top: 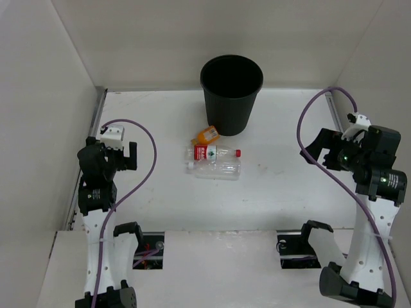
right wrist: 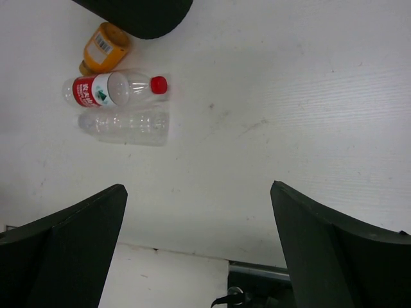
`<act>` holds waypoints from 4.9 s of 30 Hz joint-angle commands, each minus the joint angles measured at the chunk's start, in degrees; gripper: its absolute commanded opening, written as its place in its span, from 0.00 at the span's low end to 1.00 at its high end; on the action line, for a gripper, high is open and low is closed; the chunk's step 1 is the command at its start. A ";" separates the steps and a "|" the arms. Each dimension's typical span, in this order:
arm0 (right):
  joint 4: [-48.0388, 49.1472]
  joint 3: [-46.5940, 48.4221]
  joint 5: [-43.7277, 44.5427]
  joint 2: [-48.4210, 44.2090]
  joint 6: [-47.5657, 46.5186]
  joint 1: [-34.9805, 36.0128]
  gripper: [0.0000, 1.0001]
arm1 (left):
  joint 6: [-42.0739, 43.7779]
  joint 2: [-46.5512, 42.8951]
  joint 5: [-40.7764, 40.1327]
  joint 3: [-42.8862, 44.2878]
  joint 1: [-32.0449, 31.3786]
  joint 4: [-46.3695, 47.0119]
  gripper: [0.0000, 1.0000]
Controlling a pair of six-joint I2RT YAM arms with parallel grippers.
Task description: Put the plastic bottles in the bin
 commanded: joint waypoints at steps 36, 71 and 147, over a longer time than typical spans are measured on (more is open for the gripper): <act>16.73 -2.12 34.10 17.27 -33.86 50.28 1.00 | -3.69 -9.94 -4.88 2.69 15.00 -3.36 1.00; 37.65 -5.63 17.31 47.08 -30.86 62.08 1.00 | -12.22 -14.34 -2.69 12.63 31.01 -7.23 1.00; 43.89 43.85 35.15 64.58 -33.69 44.33 0.36 | -8.26 -16.27 13.05 2.70 25.04 -11.01 1.00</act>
